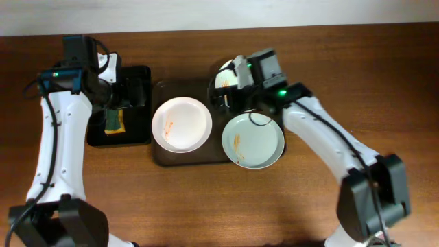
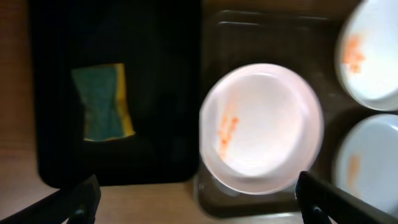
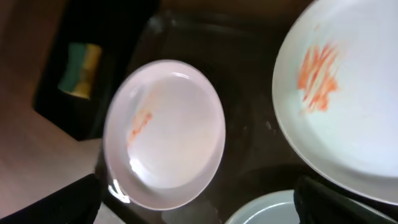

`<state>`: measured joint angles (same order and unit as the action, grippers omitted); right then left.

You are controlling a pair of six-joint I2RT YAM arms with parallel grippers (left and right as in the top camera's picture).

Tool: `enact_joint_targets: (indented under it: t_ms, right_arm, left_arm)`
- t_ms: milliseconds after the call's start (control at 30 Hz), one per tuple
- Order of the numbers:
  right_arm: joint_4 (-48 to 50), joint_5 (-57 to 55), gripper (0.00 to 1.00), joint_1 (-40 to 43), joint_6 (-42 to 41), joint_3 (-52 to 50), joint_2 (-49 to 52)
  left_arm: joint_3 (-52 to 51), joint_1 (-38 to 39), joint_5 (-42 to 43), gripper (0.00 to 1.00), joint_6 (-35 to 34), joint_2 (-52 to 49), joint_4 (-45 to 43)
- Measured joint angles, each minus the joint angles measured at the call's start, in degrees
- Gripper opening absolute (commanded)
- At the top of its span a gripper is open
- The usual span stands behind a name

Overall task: Clean dirty plates on tray and stack at the side
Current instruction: 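Reach left gripper to the sponge and right gripper to the front-left plate, then grasp the yellow-green sponge with the left gripper and lift it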

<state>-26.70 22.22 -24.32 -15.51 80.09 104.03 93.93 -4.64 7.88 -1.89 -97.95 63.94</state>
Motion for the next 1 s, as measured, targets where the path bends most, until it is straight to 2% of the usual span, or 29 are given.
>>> enact_joint_targets:
  t_ms: [267,433,500,700,800,1000]
  right_arm:
    - [3.63,-8.13,0.96,-6.43,-1.31,0.0,8.22]
    - [3.87,-11.32,0.96,-8.17,-1.27,0.0,8.7]
    - [4.0,-12.13,0.96,-8.2,-1.27,0.0,8.7]
    - [4.02,-12.96,0.97,-8.2,-1.25,0.0,8.7]
    - [4.0,-13.09,0.97,-8.2,-1.27,0.0,8.7]
    - [3.63,-13.2,0.96,-8.2,-1.25,0.0,8.74]
  left_arm:
    - [0.0,-0.74,-8.72,0.92,-2.58,-1.62,-0.11]
    - [-0.13,-1.9,-10.8,0.89,-3.58,-7.61,-0.39]
    - [-0.28,-2.45,-11.52,0.83,-3.76,-11.63,-0.98]
    - [-0.92,-3.43,-12.02,0.8,-4.22,-18.93,-2.97]
    - [-1.05,-4.31,-12.46,0.79,-4.22,-19.39,-4.07]
    - [-1.03,-6.34,-13.86,0.68,-4.44,-19.56,-6.69]
